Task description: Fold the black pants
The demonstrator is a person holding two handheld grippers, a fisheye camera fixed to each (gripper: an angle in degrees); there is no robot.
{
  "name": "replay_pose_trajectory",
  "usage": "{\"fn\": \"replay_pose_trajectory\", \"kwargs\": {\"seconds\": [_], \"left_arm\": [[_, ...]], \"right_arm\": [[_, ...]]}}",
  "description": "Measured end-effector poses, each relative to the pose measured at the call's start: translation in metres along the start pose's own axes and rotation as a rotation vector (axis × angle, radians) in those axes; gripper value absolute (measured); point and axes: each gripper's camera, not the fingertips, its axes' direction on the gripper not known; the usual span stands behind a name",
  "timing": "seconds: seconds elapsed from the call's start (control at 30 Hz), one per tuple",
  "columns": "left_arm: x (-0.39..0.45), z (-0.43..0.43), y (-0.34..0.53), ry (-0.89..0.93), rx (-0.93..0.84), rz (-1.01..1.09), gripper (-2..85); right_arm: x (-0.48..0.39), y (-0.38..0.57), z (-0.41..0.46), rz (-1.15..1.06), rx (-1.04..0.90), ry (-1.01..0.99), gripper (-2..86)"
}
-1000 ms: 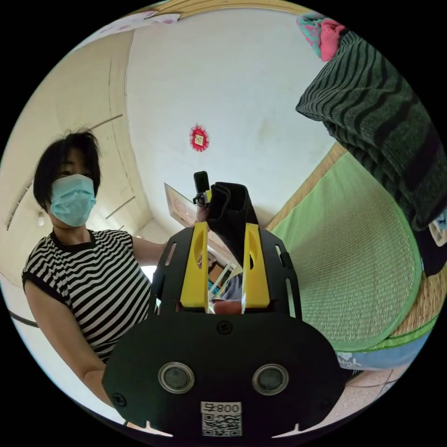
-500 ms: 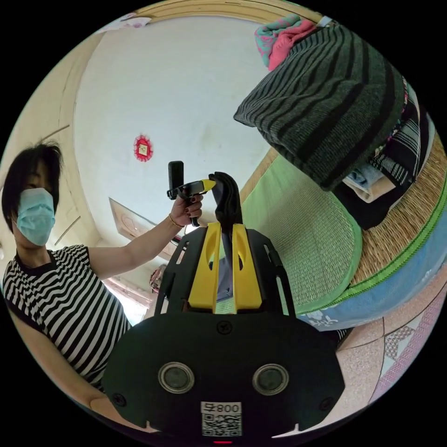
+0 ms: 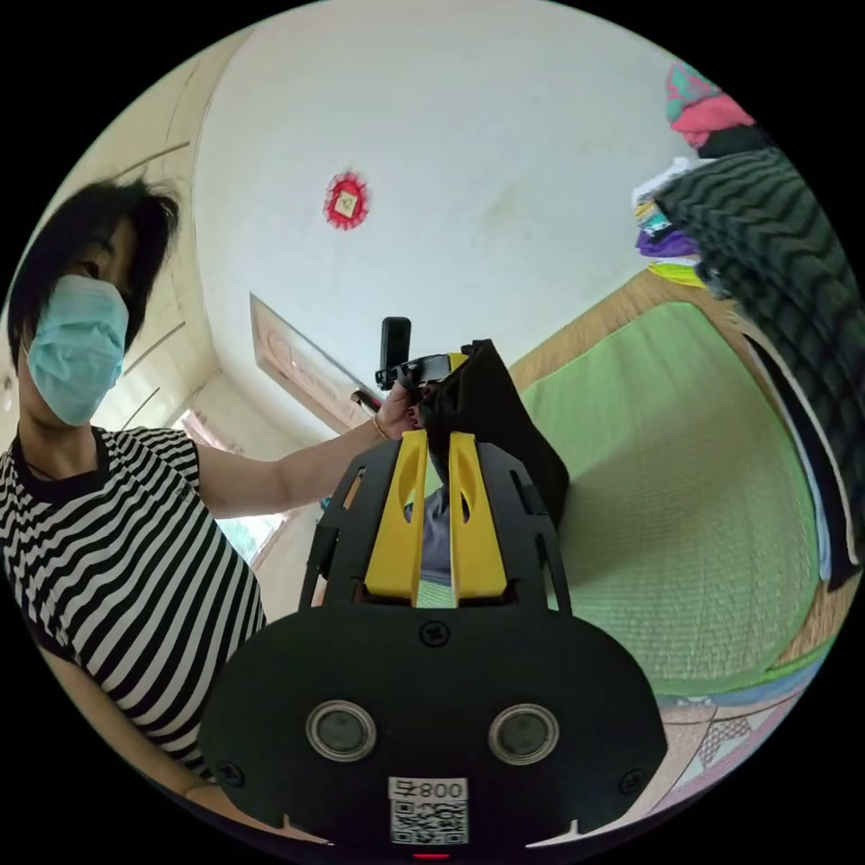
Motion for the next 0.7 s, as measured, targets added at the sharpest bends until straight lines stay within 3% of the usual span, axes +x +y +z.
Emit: {"fn": "replay_pose_trajectory", "kwargs": {"seconds": [0.33, 0.57, 0.7], "left_arm": [[-0.019, -0.126, 0.135, -0.045, 0.121, -0.215, 6.1], [-0.055, -0.175, 0.232, -0.082, 0.109, -0.499, 5.9], [-0.064, -0.208, 0.283, -0.093, 0.233, -0.646, 3.6]], "right_arm": [[0.0, 0.022, 0.163, -0.065, -0.249, -0.126, 2.7], [0.041, 0.07, 0.283, -0.032, -0.449, -0.102, 2.8], [0.074, 0.096, 0.34, 0.014, -0.56, -0.07, 3.1]]}}
